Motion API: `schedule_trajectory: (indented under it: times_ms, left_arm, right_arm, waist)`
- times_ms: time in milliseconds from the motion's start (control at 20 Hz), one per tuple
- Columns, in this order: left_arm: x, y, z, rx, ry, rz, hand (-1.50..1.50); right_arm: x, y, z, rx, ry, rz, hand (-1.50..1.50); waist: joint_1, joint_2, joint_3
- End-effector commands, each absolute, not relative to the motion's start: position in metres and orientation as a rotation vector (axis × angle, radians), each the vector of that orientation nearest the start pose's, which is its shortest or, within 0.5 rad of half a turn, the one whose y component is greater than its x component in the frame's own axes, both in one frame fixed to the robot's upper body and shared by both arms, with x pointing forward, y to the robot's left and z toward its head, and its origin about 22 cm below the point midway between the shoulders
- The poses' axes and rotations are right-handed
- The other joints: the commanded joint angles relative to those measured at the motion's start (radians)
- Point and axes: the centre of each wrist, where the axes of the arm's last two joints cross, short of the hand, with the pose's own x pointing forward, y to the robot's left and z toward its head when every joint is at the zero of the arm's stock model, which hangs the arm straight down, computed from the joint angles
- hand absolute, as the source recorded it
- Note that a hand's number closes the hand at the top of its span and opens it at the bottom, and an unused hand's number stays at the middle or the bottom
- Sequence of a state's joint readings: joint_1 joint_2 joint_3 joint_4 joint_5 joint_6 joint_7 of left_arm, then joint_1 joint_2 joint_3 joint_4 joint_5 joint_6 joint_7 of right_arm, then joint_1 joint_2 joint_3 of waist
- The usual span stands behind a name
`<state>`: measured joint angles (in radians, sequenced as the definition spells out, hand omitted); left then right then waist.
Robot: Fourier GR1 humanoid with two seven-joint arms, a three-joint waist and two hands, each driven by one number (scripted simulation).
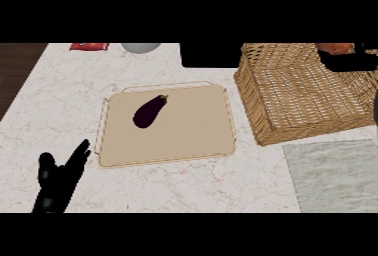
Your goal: Pick the sweet potato from the placemat and place it in the basket
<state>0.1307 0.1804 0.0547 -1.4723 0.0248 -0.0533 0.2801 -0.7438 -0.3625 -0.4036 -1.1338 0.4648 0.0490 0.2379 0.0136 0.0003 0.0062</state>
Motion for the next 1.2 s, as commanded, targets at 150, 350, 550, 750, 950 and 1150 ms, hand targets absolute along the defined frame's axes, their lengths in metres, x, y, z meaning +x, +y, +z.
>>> schedule_trajectory:
  times_ms: [150,350,550,750,950,1150]
  left_arm:
    - [0.198,0.299,-0.053,0.151,-1.025,-0.055,0.00]
    - [0.204,0.305,-0.045,0.156,-1.016,-0.034,0.00]
    - [0.182,0.293,-0.064,0.170,-1.015,-0.037,0.00]
    - [0.191,0.308,-0.047,0.150,-1.024,-0.047,0.00]
    - [0.204,0.289,-0.040,0.142,-1.014,-0.048,0.00]
    - [0.199,0.293,-0.056,0.160,-1.017,-0.039,0.00]
  right_arm:
    - [0.397,-0.369,0.149,-0.876,-1.459,0.363,1.50]
    - [0.397,-0.383,0.149,-0.909,-1.496,0.381,-1.50]
    - [0.387,-0.396,0.166,-0.902,-1.547,0.315,-1.50]
    - [0.394,-0.407,0.172,-0.859,-1.587,0.207,-1.50]
    - [0.372,-0.458,0.193,-0.841,-1.574,0.065,-1.50]
    - [0.363,-0.472,0.195,-0.870,-1.534,-0.012,-1.50]
  waist:
    - [0.006,0.007,-0.006]
    - [0.003,0.005,-0.006]
    - [-0.007,0.001,-0.006]
    - [0.001,0.003,-0.006]
    - [-0.003,0.003,-0.005]
    - [-0.007,0.002,-0.006]
